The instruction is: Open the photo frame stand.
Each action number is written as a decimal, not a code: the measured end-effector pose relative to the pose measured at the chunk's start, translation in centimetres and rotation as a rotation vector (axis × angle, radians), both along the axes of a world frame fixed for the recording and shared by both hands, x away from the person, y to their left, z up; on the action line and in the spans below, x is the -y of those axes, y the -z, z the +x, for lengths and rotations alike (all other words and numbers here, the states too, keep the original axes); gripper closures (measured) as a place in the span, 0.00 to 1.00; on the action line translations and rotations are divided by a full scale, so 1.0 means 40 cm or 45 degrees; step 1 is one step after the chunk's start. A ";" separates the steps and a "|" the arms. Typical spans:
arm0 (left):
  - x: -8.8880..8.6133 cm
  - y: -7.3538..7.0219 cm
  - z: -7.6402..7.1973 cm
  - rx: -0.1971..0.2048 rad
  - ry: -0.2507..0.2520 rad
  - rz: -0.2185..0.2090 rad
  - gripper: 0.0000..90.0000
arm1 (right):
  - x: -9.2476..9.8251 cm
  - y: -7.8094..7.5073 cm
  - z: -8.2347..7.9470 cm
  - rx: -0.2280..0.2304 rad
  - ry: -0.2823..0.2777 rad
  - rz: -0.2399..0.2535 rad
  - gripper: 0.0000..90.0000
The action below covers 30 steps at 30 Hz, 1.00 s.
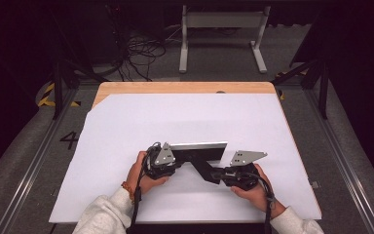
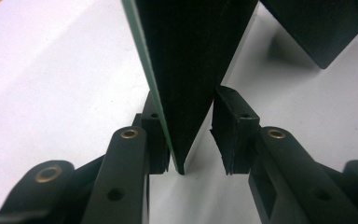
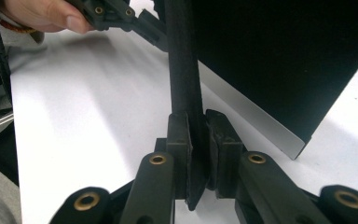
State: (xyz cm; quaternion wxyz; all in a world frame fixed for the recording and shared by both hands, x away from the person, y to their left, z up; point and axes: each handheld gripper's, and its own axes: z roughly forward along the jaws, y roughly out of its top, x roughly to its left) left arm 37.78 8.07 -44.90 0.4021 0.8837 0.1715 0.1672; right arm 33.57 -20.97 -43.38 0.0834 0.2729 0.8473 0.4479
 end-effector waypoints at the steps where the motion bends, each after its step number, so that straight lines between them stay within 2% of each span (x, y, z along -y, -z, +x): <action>1: 0.000 0.000 0.000 -0.001 -0.001 -0.001 0.75 | -0.001 0.001 -0.001 0.005 0.000 -0.009 0.90; 20: 0.000 0.005 0.016 0.013 -0.038 -0.005 0.71 | -0.011 0.018 -0.006 0.021 -0.004 -0.069 0.92; 26: -0.009 -0.001 0.012 0.014 -0.036 -0.019 0.69 | -0.005 0.013 -0.012 0.038 0.004 -0.082 0.83; 30: -0.017 -0.006 0.009 0.007 -0.035 -0.040 0.70 | 0.005 0.003 -0.013 0.044 0.013 -0.073 0.80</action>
